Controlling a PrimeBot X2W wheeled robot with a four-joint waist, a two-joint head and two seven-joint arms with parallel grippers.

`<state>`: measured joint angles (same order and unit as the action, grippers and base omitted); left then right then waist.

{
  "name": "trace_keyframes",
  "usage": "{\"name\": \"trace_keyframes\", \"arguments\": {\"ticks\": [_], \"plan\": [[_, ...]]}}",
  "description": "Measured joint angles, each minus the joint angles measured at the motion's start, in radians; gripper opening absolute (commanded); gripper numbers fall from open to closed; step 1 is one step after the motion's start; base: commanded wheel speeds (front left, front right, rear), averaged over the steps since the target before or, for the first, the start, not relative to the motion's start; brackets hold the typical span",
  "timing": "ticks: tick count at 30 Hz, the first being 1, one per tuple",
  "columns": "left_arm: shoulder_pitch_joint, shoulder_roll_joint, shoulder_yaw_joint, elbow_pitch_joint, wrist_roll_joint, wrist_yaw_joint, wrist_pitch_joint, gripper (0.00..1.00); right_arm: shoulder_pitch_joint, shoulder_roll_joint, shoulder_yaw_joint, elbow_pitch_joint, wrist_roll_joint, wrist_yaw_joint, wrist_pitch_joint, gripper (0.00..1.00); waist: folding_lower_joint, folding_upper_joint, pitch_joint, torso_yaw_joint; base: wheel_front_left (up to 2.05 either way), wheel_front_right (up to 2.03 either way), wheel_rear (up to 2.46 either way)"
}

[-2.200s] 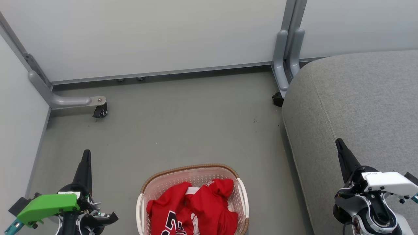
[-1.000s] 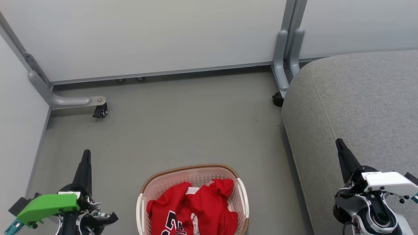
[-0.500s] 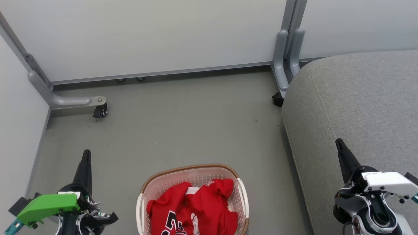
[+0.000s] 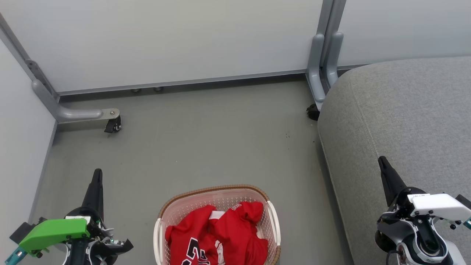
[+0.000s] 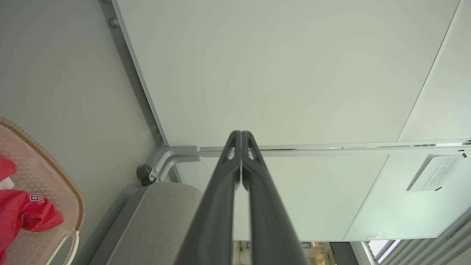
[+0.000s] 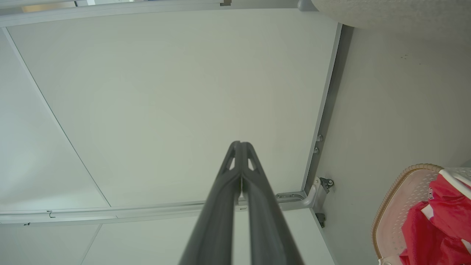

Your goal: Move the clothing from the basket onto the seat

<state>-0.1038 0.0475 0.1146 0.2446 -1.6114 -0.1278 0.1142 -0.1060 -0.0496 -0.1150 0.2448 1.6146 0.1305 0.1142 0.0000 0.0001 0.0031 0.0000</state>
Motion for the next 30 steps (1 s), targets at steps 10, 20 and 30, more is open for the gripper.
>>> {"name": "trace_keyframes", "arguments": {"ticks": [10, 20, 30], "plan": [[0.000, 0.000, 0.000, 0.000, 0.000, 0.000, 0.000, 0.00, 0.000, 0.000, 0.000, 0.000, 0.000, 0.000, 0.000, 0.00, 0.0000, 0.0000, 0.000, 0.000, 0.00, 0.00, 0.00], [0.000, 0.000, 0.000, 0.000, 0.000, 0.000, 0.000, 0.00, 0.000, 0.000, 0.000, 0.000, 0.000, 0.000, 0.000, 0.00, 0.0000, 0.0000, 0.000, 0.000, 0.00, 0.00, 0.00], [0.000, 0.000, 0.000, 0.000, 0.000, 0.000, 0.000, 0.00, 0.000, 0.000, 0.000, 0.000, 0.000, 0.000, 0.000, 0.00, 0.0000, 0.0000, 0.000, 0.000, 0.00, 0.00, 0.00]]}}
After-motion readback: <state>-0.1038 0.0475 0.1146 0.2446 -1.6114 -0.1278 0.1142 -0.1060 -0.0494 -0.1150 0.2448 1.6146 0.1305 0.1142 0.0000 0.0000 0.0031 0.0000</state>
